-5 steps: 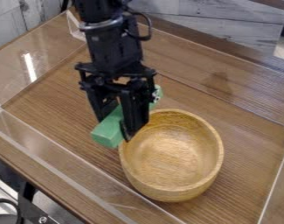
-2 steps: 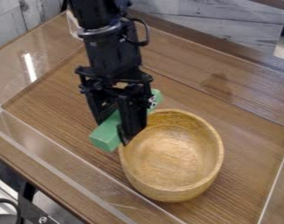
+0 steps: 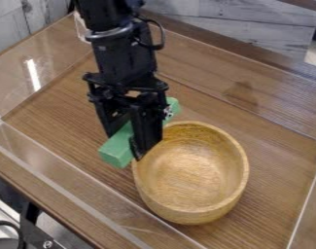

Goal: Remove the green block from inside the brown bowl and put it on the table

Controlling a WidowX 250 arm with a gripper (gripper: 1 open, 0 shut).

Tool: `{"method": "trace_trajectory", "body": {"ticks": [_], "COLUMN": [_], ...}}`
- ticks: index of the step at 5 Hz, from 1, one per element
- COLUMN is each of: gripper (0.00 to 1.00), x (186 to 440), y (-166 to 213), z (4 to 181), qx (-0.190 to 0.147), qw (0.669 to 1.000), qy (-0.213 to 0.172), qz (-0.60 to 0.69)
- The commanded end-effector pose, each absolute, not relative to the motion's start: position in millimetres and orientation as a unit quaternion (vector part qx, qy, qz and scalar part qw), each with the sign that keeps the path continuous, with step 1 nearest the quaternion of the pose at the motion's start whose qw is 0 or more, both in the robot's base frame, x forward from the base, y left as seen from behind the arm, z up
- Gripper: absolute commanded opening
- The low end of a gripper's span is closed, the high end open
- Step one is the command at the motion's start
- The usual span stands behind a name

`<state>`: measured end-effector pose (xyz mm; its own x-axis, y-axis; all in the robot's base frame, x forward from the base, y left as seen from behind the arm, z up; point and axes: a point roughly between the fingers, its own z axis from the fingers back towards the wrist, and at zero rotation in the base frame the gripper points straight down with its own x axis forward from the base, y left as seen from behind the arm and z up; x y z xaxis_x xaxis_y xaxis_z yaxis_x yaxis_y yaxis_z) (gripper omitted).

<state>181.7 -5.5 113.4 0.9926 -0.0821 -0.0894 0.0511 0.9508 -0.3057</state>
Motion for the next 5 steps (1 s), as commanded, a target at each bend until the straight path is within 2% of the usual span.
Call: {"method": "trace_trajectory", "body": {"ticks": [1, 5], "gripper": [0.00, 0.00], "x": [185.0, 184.8], "y": [-1.6, 1.7], "z": [120.3, 121.5], "qx": [-0.151, -0.155], "qw": [0.987, 0.987], "qy": [0.029, 0.021], "qz": [-0.037, -0.035]}}
